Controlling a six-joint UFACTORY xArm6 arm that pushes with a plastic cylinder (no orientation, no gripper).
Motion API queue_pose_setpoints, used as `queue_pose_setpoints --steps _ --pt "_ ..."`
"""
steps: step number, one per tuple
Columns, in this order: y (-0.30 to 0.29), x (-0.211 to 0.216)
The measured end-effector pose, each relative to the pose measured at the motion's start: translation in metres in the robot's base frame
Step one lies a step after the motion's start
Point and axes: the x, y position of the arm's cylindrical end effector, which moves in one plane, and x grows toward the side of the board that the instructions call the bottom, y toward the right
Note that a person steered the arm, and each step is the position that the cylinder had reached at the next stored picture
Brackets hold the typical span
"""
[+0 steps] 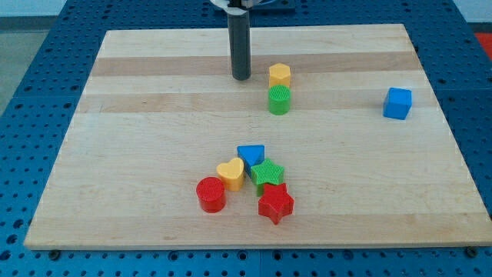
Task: Place the hexagon and green circle at the center of the board
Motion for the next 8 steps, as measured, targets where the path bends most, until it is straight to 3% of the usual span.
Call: queue_pose_setpoints --steps 1,4,8 --pt "0.018 -0.016" --pt "0.079 -0.013" --pt "0.055 0.017"
